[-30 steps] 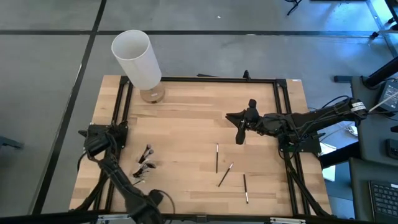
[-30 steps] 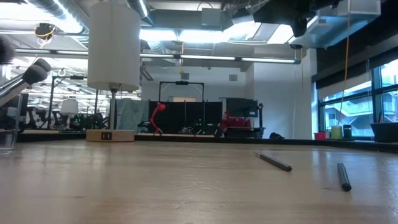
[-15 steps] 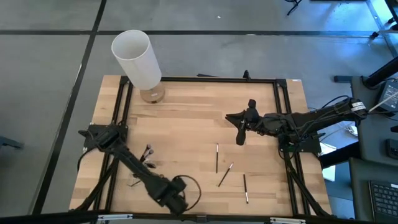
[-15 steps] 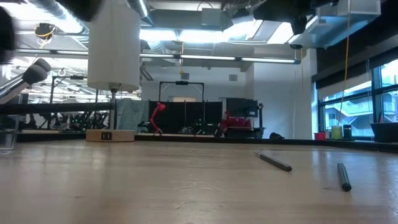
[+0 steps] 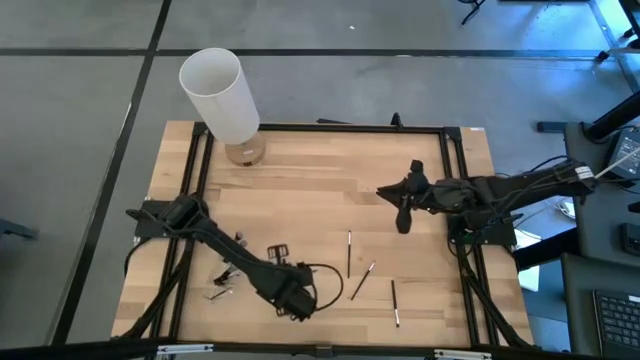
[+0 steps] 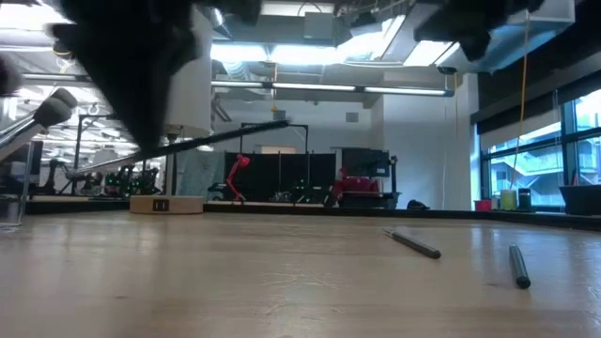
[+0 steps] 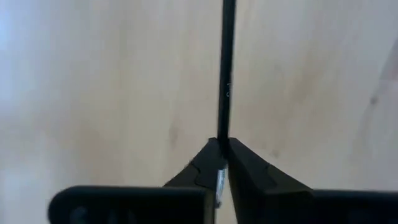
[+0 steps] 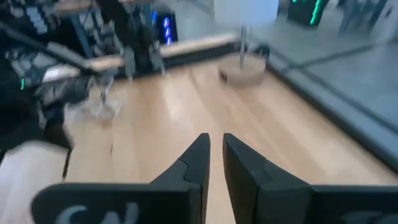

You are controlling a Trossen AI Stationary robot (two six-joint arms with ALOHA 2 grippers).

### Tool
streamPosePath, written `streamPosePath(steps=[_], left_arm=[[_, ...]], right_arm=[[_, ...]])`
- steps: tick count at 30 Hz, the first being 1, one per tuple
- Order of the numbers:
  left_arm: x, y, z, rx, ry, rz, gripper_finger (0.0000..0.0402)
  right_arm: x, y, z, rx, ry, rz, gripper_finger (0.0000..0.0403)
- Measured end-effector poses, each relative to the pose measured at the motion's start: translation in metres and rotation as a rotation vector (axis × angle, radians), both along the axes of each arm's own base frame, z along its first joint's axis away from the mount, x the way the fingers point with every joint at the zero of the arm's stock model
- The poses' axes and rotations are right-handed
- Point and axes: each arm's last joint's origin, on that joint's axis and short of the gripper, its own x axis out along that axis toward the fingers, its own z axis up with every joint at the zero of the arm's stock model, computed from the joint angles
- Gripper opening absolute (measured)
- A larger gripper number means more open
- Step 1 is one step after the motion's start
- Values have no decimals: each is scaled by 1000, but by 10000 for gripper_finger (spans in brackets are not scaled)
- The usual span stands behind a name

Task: Put items in baskets/containers
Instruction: Put the black eyeshadow brush into the transparent organizer

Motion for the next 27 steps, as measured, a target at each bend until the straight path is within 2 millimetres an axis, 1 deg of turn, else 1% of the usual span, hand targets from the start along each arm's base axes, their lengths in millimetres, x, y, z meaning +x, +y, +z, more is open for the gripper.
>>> streamPosePath(steps=[3, 5, 7, 9, 12, 17, 19, 21, 25, 27], left_arm=[[4, 3, 5, 117, -23, -155, 19], [5, 4, 7, 205, -29, -259, 19], [6, 5, 8, 298, -20, -365, 19], [7, 7, 9, 392, -2, -463, 19], [9, 9, 11, 522, 26, -572, 20], [13, 15, 15, 734, 96, -718, 20], [15, 18, 16, 801, 127, -761, 20], [17, 21, 17, 855, 155, -791, 20], [23, 25, 18, 926, 190, -842, 20], [27, 26, 19, 951, 196, -869, 20]], right_arm=[[-5, -6, -15, 69, 68, 24, 45], [-3, -10, -27, 139, 71, 60, 45], [3, -13, -38, 215, 35, 122, 45], [9, -16, -49, 291, -39, 184, 45], [19, -21, -66, 377, -127, 235, 45], [34, -26, -92, 507, -133, 249, 50], [42, -26, -99, 532, -150, 250, 62], [52, -23, -104, 566, -184, 288, 82], [66, -16, -117, 654, -208, 403, 134], [70, -15, -123, 687, -208, 424, 160]])
